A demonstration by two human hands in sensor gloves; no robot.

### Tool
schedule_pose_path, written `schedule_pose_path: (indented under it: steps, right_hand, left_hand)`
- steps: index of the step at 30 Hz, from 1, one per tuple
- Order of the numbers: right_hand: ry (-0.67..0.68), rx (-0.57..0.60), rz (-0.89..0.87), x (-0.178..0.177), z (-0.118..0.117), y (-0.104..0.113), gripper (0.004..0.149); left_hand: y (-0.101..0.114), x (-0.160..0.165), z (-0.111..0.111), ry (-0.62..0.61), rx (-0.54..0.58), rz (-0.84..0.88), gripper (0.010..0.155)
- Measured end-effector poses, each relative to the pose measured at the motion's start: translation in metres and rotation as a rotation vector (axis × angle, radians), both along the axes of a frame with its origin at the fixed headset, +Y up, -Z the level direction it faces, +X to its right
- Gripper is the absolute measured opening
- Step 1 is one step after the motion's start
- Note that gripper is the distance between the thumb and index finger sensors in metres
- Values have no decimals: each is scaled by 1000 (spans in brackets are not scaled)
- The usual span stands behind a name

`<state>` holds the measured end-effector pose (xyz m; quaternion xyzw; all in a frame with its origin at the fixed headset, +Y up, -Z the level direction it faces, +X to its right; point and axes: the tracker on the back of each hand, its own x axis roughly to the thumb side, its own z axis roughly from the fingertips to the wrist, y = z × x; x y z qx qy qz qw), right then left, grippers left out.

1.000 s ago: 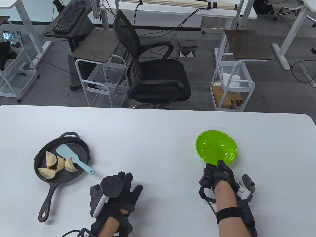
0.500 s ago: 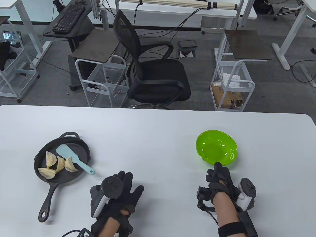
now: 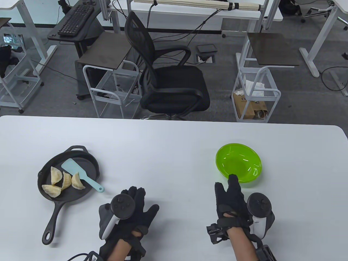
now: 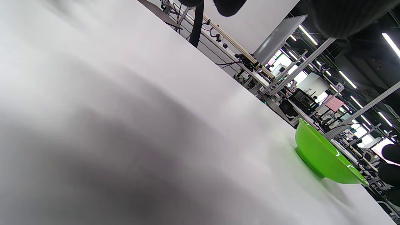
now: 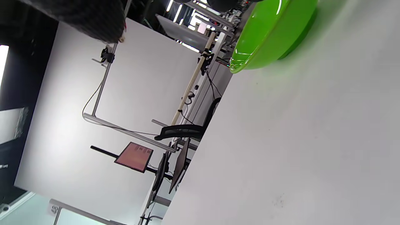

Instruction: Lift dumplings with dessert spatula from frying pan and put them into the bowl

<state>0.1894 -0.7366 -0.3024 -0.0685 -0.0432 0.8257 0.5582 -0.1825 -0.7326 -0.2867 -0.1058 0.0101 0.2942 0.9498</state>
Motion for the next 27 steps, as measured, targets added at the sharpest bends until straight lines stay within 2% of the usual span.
schedule_pose_path:
  steps: [6, 10, 16, 21, 27]
  right_hand:
    - [64, 123, 257, -11, 11, 11, 73]
    - [113, 153, 440, -14, 18, 15, 73]
    - [208, 146, 536, -29, 27, 10, 75]
    - [255, 133, 581, -40, 25, 5, 75]
    - [288, 73, 546, -39, 21, -5, 75]
  left_hand:
    - [1, -2, 0, 8, 3, -14, 90]
    - [1, -2, 0, 12, 0, -44, 90]
    - [3, -5, -1, 42, -3, -66, 88]
    - [8, -17, -1, 114, 14, -62, 89]
    - [14, -38, -2, 213, 35, -33, 90]
